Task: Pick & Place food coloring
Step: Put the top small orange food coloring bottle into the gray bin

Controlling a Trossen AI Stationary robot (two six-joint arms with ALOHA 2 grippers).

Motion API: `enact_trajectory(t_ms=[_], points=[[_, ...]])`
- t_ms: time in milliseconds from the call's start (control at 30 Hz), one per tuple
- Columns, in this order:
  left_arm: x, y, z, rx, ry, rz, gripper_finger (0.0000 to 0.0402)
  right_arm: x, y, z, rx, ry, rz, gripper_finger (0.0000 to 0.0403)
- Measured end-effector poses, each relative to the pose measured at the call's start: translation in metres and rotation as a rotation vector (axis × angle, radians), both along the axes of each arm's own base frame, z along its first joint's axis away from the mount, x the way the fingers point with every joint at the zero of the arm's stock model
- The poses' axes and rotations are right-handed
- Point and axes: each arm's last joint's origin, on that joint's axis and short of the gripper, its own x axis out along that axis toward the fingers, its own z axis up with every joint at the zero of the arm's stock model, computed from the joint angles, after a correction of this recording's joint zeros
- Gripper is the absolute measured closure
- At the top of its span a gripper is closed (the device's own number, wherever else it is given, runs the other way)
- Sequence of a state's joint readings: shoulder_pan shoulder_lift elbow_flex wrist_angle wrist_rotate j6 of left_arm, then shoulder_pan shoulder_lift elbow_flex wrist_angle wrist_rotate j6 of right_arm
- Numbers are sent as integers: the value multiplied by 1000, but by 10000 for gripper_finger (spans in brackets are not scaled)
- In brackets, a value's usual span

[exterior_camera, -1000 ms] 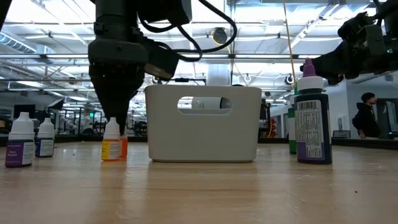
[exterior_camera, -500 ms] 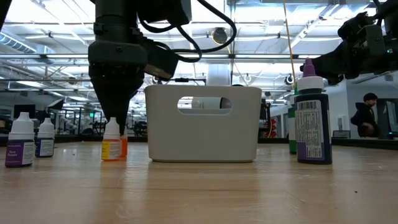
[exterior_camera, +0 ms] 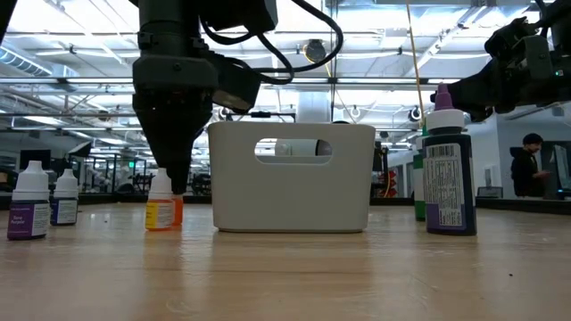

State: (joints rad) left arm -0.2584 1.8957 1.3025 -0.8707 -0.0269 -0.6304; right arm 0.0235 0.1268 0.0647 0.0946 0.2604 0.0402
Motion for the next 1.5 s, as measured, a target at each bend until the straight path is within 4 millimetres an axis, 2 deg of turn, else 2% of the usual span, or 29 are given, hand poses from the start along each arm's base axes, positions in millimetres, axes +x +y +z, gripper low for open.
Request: enact_trajectory(t_ms=[333, 600, 700, 1233, 1367, 1500], points=[[-2, 0, -3, -3, 8, 11, 273, 0, 0, 0, 0, 0, 0, 325], [-8, 3, -12, -2, 39, 39, 342, 0, 0, 0, 0, 0, 0, 325], [-8, 4, -14, 1, 34, 40, 354, 0, 0, 0, 0, 0, 0, 325], [-9, 3, -14, -13, 50, -8, 301, 0, 0, 0, 0, 0, 0, 325], [-14, 7, -4, 51, 47, -43, 279, 0, 0, 0, 0, 0, 0, 325], [-15, 8, 9, 146, -25, -126, 249, 0, 0, 0, 0, -1, 0, 325]])
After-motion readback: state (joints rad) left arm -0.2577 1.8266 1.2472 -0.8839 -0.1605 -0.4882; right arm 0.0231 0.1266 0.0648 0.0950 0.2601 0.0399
